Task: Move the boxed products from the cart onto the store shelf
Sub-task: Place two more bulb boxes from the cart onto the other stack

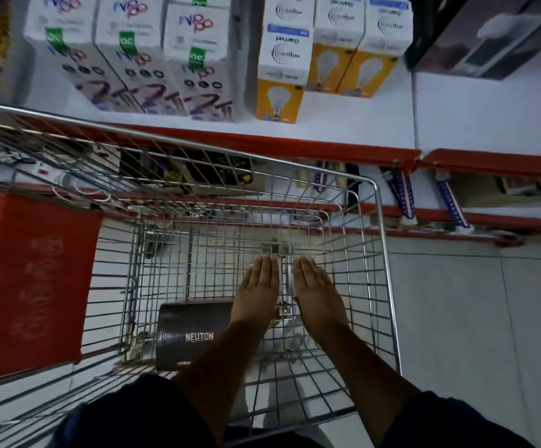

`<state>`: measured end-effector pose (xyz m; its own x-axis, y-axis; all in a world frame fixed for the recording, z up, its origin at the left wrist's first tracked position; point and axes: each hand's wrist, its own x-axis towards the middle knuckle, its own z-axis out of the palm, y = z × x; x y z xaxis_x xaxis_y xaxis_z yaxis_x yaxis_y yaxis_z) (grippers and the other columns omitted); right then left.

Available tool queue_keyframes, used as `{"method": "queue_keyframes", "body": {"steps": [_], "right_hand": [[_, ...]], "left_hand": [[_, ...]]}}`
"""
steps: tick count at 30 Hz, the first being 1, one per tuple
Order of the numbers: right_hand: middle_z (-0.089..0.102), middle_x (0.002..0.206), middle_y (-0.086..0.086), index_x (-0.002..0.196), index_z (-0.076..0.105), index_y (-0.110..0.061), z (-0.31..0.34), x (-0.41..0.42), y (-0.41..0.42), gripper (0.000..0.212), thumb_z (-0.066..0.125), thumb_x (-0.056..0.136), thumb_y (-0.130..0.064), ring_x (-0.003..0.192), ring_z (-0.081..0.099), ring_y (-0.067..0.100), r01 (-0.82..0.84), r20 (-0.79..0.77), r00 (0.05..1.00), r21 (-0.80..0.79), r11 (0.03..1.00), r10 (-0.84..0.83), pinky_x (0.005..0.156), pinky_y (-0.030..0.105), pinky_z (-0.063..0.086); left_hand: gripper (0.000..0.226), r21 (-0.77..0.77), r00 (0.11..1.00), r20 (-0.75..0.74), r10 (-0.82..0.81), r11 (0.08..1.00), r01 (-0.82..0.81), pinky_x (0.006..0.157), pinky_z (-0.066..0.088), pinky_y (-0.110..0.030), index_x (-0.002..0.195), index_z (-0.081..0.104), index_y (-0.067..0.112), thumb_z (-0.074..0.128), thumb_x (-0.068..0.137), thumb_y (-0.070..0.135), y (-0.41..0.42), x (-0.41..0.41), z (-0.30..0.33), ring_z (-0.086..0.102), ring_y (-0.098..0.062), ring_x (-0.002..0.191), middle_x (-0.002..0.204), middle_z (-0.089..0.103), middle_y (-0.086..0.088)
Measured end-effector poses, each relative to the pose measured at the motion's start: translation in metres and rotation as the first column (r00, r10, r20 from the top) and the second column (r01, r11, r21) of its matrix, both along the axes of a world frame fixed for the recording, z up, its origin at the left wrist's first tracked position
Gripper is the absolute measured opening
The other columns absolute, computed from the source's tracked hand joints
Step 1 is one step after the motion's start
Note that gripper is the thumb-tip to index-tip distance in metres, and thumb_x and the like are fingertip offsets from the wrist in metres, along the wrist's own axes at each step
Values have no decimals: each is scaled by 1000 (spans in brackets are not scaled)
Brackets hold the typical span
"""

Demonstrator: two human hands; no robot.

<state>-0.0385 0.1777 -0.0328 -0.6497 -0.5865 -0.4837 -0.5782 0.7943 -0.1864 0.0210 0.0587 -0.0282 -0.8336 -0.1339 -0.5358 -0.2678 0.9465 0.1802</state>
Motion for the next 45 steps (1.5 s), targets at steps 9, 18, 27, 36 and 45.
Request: {"method": "queue_keyframes", "body": {"steps": [9, 18, 27, 36, 45], "right_hand": [[39, 150, 12, 148, 27, -7, 35, -39, -16, 76, 66, 86, -28, 136, 39, 29, -52, 85, 995, 58, 997, 47, 110, 35, 36], [58, 134, 12, 130, 56, -6, 161, -104, -33, 57, 72, 82, -32, 115, 56, 27, -50, 347, 937, 37, 998, 34, 90, 33, 48], [65, 121, 9, 123, 62, -9, 302, -130, -35, 52, 74, 81, -37, 108, 59, 26, -26, 195, 980, -20, 999, 30, 91, 37, 49], [51, 141, 15, 138, 49, -11, 325, -173, -30, 59, 69, 85, -23, 127, 47, 32, -73, -196, 980, -202, 977, 33, 101, 44, 43], [37, 144, 8, 139, 45, -11, 263, -232, -23, 65, 72, 80, -16, 130, 41, 31, -73, -238, 971, -312, 947, -4, 101, 44, 45]], "left_hand": [[70, 35, 995, -3, 96, 995, -96, 104, 42, -36, 145, 31, 8, 67, 87, 22, -24, -27, 28, 43, -26, 132, 143, 44, -11], [73, 277, 995, 93, -46, 961, 18, 109, 33, -35, 143, 39, 10, 74, 82, 29, -85, -73, 155, 40, -27, 134, 147, 44, -10], [67, 278, 964, -186, -190, 931, 237, 98, 42, -36, 135, 53, 12, 78, 77, 36, -106, -104, 280, 51, -25, 121, 135, 55, -6], [69, -7, 889, -438, -134, 989, 145, 92, 45, -38, 142, 42, 17, 71, 83, 36, -79, -138, 312, 50, -26, 125, 138, 53, -5], [63, -176, 892, -446, -73, 984, -8, 87, 48, -45, 140, 33, 11, 67, 88, 18, -37, -201, 264, 48, -33, 127, 142, 47, -13]]}}
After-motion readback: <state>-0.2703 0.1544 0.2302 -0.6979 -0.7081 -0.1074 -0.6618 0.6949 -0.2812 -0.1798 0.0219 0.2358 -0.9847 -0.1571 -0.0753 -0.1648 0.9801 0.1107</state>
